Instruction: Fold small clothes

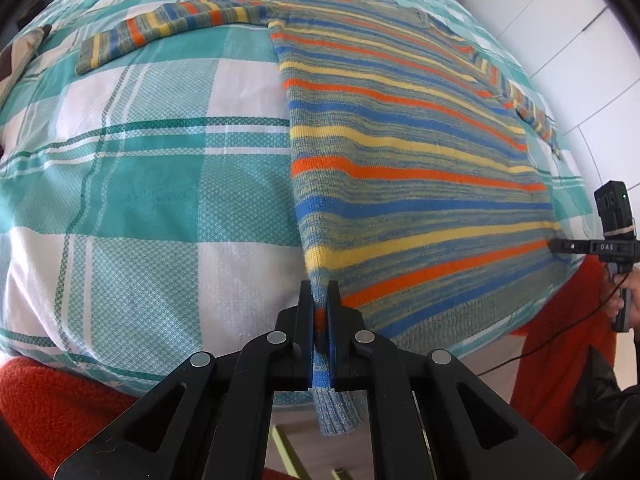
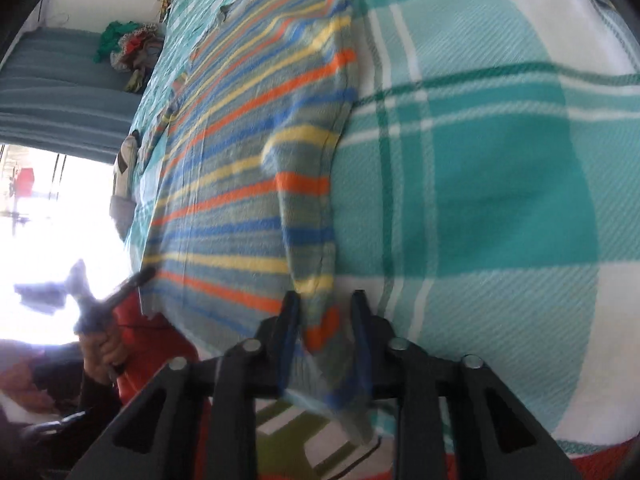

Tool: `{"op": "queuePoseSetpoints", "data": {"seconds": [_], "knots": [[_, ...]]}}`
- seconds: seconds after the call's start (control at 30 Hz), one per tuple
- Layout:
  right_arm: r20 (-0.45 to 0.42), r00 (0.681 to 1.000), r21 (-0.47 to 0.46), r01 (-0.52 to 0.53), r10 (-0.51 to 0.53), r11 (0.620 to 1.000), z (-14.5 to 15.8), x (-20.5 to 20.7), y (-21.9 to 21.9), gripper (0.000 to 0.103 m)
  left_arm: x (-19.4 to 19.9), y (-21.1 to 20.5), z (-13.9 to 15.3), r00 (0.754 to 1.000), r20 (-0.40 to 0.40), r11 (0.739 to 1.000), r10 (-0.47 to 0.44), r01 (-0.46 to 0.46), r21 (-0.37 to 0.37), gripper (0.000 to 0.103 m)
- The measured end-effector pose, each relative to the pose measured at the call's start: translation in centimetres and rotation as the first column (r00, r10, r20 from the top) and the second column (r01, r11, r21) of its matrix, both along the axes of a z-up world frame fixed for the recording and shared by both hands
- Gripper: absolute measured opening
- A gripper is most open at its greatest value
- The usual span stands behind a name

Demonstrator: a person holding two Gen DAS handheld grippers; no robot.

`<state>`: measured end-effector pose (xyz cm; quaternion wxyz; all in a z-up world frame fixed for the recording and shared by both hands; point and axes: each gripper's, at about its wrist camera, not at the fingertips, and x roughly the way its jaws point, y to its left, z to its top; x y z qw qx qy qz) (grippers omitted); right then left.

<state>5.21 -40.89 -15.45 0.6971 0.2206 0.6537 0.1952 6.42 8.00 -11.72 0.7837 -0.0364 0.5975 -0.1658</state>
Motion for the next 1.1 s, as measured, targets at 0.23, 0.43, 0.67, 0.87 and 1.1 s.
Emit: {"op": "queuePoseSetpoints", "data": {"seconds": [0.23, 0.43, 0.67, 0.87, 1.1], "knots": [[0.020, 0.998, -0.118, 0.061, -0.059, 0.991, 1.7, -1.8, -0.1, 0.004, 0.2, 0.7, -0.8, 0.999, -0.040, 0.998, 0.011, -0.008, 0.064, 0.003], [-0.032, 0.997, -0.183, 0.058, -0.065, 0.981, -0.6, -2.3, 1.0, 0.004, -0.1, -0.1, -2.6, 0.998, -0.066, 0.992, 0.022, -0.014, 0.122, 0.004], [-0.013, 0.999, -0.273, 0.047, -0.053, 0.961, 2.0, -4.3, 0.6, 0.021, -3.4, 1.8, -0.2, 0.999, -0.029, 0.971, 0.039, -0.031, 0.238, 0.033], [0.262, 0.965, -0.368, 0.130, -0.031, 0.921, 9.1, -4.7, 1.4, 0.029, -4.4, 1.7, 5.8, 0.985, 0.148, 0.971, 0.090, -0.120, 0.209, 0.072], [0.385, 0.920, -0.296, 0.053, 0.068, 0.954, 9.4, -1.9, 9.3, 0.048, -0.3, -5.5, 5.7, 0.966, 0.250, 0.990, 0.061, -0.091, 0.109, 0.087]]}}
